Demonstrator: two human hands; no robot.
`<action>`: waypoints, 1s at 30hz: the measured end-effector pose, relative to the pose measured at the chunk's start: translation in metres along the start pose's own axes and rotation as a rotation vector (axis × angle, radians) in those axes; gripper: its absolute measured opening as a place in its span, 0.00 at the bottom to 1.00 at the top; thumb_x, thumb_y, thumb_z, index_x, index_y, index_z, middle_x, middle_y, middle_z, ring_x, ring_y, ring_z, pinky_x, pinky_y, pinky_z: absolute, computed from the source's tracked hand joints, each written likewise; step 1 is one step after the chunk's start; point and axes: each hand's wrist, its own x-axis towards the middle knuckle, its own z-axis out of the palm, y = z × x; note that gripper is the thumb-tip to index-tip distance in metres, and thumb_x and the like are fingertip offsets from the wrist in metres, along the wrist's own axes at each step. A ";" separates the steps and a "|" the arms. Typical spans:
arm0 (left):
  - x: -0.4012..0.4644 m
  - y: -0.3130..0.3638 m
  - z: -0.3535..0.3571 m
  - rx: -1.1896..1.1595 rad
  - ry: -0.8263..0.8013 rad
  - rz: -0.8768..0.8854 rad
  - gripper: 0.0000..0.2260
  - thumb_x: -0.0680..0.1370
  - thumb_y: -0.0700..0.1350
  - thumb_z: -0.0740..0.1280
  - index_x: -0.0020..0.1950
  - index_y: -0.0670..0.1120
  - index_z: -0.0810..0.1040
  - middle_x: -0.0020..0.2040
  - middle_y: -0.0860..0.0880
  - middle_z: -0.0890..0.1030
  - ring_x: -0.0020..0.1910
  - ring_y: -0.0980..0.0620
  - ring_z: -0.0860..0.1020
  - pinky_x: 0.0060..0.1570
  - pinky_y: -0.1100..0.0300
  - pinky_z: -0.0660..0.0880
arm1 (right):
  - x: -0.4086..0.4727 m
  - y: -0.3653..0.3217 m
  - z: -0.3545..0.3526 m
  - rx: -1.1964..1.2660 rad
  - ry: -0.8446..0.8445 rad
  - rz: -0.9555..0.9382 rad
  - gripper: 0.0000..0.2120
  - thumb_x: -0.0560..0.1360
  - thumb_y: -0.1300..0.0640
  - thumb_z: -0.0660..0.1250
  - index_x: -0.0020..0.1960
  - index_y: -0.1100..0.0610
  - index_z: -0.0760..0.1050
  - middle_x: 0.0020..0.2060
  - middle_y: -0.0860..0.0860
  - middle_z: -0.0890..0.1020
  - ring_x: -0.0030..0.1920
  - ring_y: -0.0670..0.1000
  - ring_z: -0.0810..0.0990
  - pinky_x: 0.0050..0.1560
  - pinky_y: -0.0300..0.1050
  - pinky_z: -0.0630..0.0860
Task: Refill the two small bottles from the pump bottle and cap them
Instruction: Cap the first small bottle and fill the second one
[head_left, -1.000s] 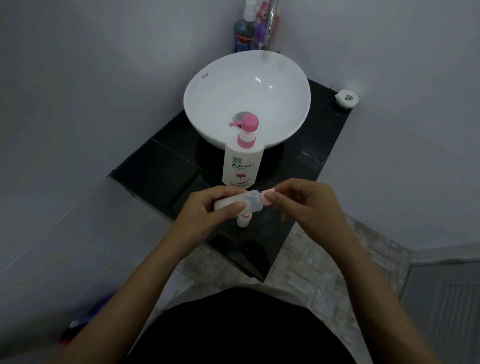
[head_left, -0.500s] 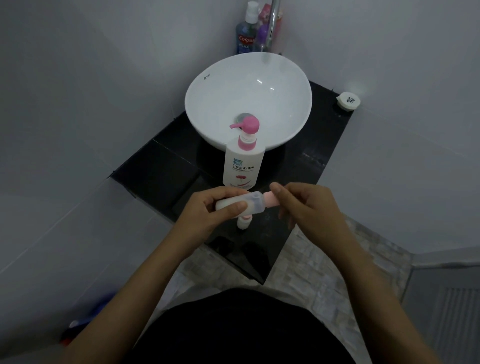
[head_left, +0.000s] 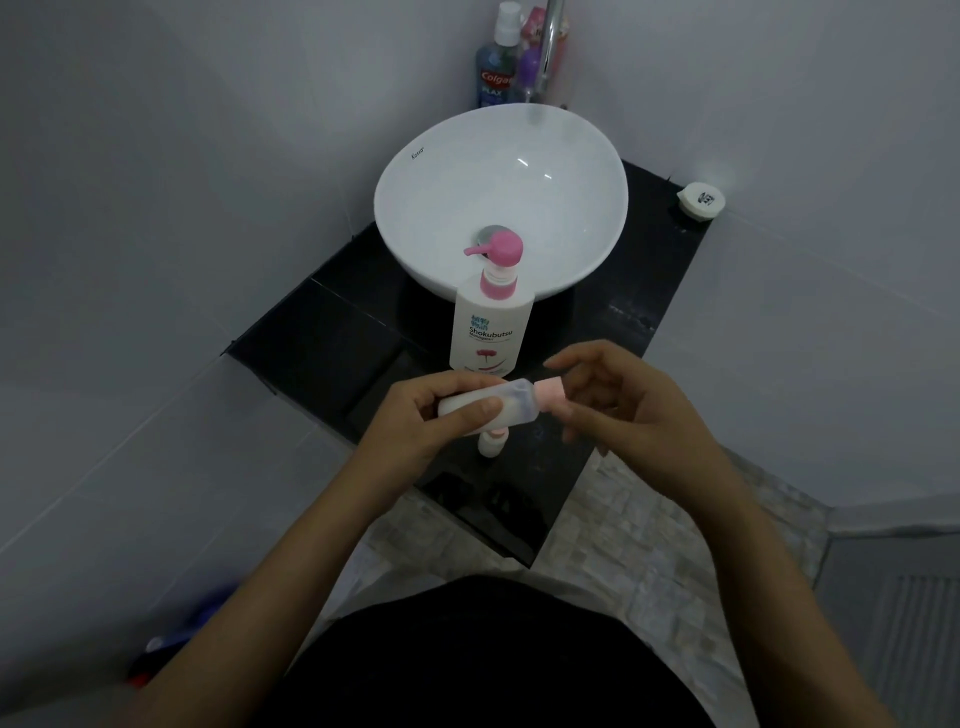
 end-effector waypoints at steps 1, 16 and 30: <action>0.000 0.000 0.000 0.004 0.002 0.000 0.12 0.70 0.50 0.69 0.53 0.51 0.82 0.49 0.58 0.84 0.49 0.62 0.80 0.43 0.73 0.74 | 0.000 0.001 0.000 -0.008 -0.005 0.001 0.11 0.71 0.49 0.68 0.52 0.50 0.77 0.40 0.47 0.83 0.34 0.46 0.82 0.31 0.29 0.73; -0.004 0.001 0.001 -0.009 0.015 -0.017 0.09 0.70 0.50 0.68 0.49 0.54 0.83 0.46 0.58 0.85 0.47 0.63 0.81 0.42 0.73 0.74 | 0.000 0.004 0.011 -0.002 0.068 0.072 0.04 0.74 0.51 0.65 0.47 0.50 0.78 0.34 0.48 0.83 0.28 0.48 0.81 0.26 0.32 0.72; -0.002 -0.001 0.005 -0.035 0.064 -0.055 0.08 0.72 0.43 0.69 0.50 0.49 0.82 0.43 0.60 0.85 0.45 0.63 0.81 0.41 0.73 0.75 | 0.003 0.013 0.027 -0.019 0.128 0.085 0.03 0.76 0.56 0.64 0.46 0.51 0.77 0.27 0.48 0.79 0.24 0.41 0.75 0.25 0.31 0.71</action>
